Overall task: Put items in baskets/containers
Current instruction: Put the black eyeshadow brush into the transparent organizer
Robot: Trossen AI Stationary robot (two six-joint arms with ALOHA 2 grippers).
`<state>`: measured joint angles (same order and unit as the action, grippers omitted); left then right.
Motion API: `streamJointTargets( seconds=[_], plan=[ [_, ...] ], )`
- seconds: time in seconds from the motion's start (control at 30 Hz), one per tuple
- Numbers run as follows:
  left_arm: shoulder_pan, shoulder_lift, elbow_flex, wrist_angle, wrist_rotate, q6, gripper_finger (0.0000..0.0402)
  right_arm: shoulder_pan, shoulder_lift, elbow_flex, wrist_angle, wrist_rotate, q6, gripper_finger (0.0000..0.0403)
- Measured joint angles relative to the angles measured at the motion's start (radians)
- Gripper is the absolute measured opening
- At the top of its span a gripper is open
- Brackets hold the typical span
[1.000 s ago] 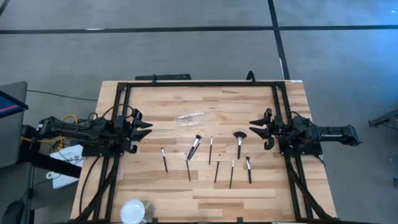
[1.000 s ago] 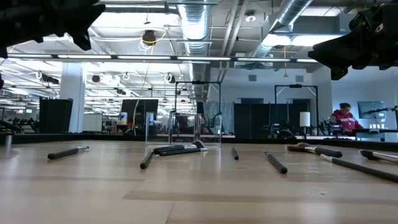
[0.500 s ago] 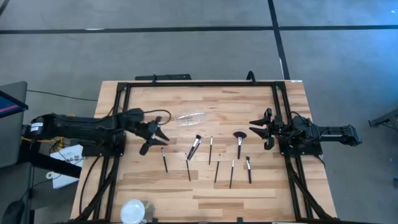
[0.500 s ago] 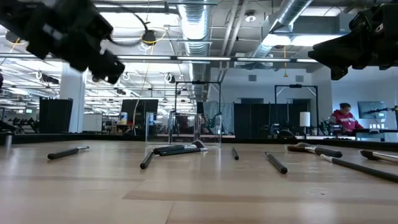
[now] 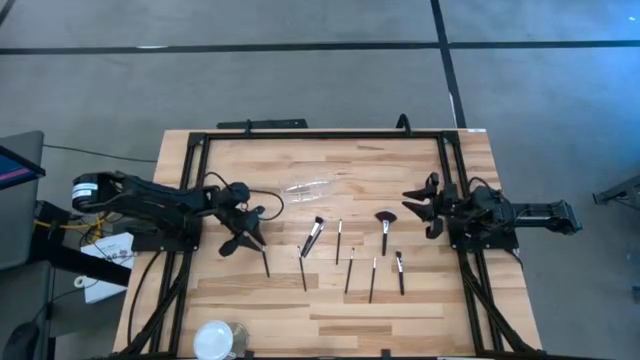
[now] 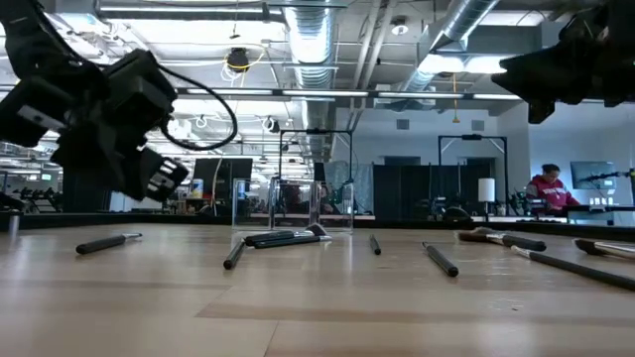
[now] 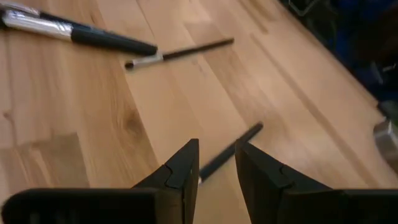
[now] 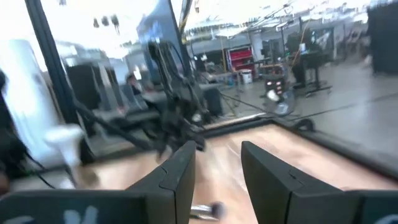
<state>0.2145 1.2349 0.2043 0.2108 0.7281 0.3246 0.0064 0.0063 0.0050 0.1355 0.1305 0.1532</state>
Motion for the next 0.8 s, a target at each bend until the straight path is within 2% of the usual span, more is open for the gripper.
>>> streamJointTargets(
  seconds=[0.23, 0.33, 0.6, 0.8],
  plan=[
    [0.002, 0.048, -0.016, 0.105, -0.002, 0.038, 0.0102, -0.009, 0.000, 0.000, 0.123, 0.004, -0.022, 0.0121],
    [0.002, 0.083, -0.016, 0.112, -0.036, 0.042, 0.0102, -0.009, 0.000, 0.000, 0.157, 0.005, -0.026, 0.0121],
    [0.000, 0.270, -0.016, 0.210, -0.034, 0.081, 0.0101, -0.009, 0.000, 0.000, 0.126, 0.004, -0.029, 0.0121],
    [-0.001, 0.340, -0.014, 0.293, -0.039, 0.104, 0.0101, -0.009, 0.000, 0.000, 0.128, 0.003, -0.029, 0.0121]
  ],
)
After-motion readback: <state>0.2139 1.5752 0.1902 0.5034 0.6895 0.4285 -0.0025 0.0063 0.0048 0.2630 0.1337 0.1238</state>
